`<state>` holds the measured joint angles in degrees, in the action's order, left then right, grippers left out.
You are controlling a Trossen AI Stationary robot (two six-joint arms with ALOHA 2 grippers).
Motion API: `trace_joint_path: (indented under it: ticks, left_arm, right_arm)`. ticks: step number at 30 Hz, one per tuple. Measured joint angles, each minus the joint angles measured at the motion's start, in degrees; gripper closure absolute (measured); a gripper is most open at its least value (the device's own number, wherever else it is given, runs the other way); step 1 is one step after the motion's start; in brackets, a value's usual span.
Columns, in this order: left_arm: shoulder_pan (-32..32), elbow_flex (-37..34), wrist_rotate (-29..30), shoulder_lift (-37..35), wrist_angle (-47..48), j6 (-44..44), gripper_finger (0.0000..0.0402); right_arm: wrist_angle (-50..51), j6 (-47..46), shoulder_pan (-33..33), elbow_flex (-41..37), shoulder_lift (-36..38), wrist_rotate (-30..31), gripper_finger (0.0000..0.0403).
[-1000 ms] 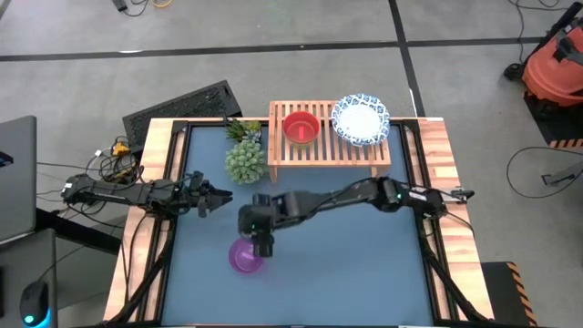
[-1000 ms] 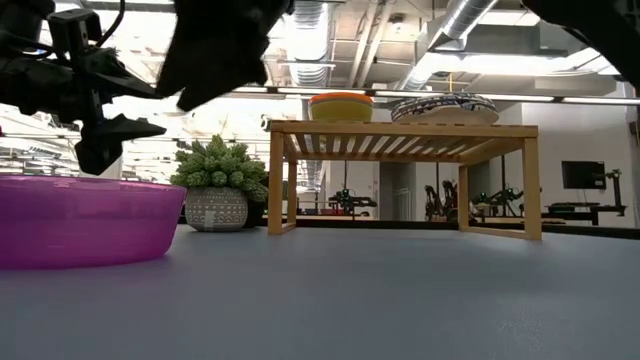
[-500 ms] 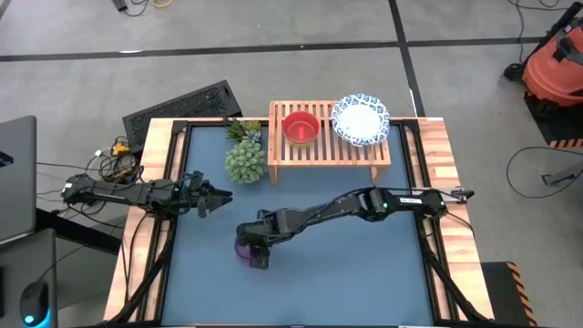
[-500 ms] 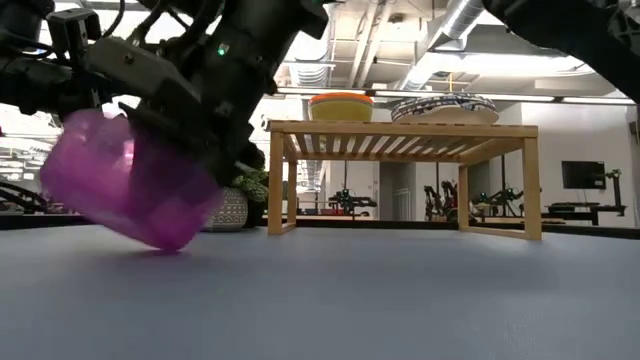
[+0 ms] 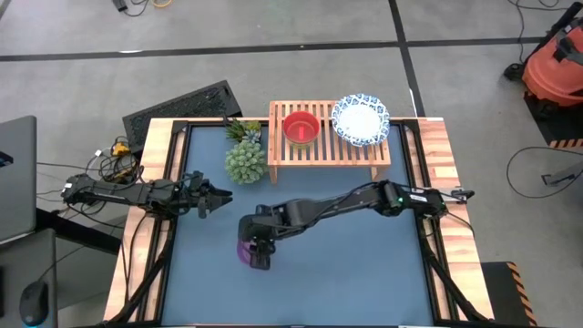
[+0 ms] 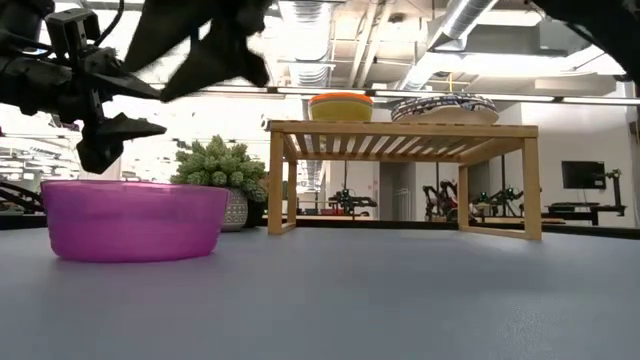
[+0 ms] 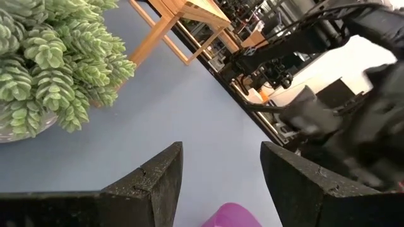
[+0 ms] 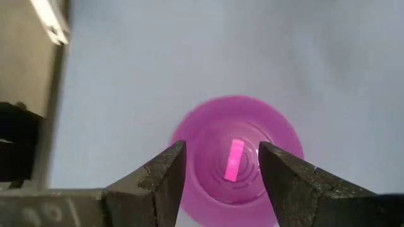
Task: Place and stack bowls onto a shelf
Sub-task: Stack the violet bowl on top of the orange bowl on the shelf
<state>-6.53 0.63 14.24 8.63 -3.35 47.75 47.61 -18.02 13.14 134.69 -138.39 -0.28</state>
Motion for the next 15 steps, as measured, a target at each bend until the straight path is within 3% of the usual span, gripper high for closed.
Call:
trace_joint_path:
  ticks: [6,15]
  left_arm:
    - [0.0,0.01,0.0,0.0,0.01,-1.01,0.0205]
    - [0.0,0.01,-0.37,0.01,0.05,-1.52,0.0205]
  right_arm:
    - [-0.69,3.2,2.26,0.0,1.95,0.16,0.0179]
    - [0.35,6.57,5.43,-0.09,-3.82,0.13,0.0179]
